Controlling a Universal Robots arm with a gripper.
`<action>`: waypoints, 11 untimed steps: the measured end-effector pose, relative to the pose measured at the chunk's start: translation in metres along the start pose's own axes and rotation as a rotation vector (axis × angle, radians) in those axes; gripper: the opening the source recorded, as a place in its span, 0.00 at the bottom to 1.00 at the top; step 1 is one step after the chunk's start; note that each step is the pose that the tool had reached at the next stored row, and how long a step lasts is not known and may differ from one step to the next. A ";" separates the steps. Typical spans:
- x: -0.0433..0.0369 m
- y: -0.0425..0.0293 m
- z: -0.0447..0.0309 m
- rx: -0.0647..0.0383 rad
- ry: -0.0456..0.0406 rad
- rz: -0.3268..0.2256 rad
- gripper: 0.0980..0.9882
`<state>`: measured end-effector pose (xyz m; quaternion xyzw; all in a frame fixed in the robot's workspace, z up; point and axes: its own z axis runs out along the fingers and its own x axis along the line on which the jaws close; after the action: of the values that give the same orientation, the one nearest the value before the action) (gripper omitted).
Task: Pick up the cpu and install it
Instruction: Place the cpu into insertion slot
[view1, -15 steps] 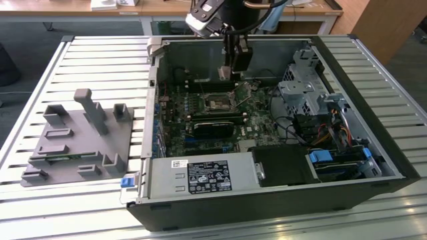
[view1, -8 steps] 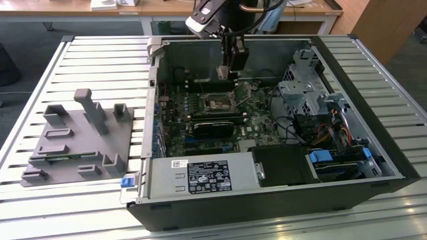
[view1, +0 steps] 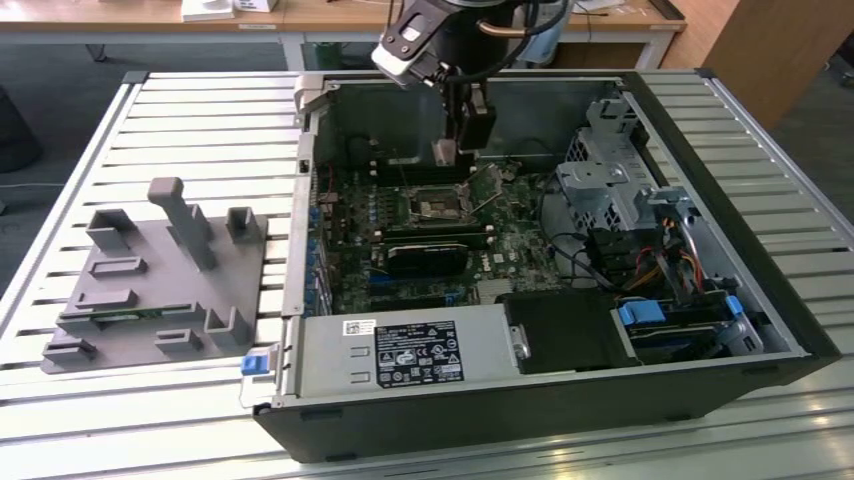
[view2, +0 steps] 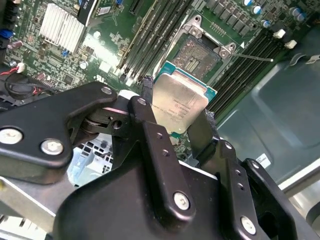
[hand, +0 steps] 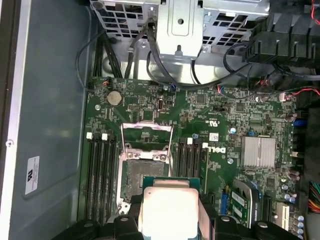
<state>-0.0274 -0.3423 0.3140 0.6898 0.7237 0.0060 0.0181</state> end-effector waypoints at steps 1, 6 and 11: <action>0.0000 -0.0001 0.0010 0.000 0.0000 0.000 0.48; 0.0001 -0.0001 0.0039 0.000 -0.0002 0.000 0.48; 0.0001 -0.0002 0.0064 0.000 -0.0001 0.000 0.48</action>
<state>-0.0275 -0.3423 0.3075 0.6898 0.7237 0.0059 0.0181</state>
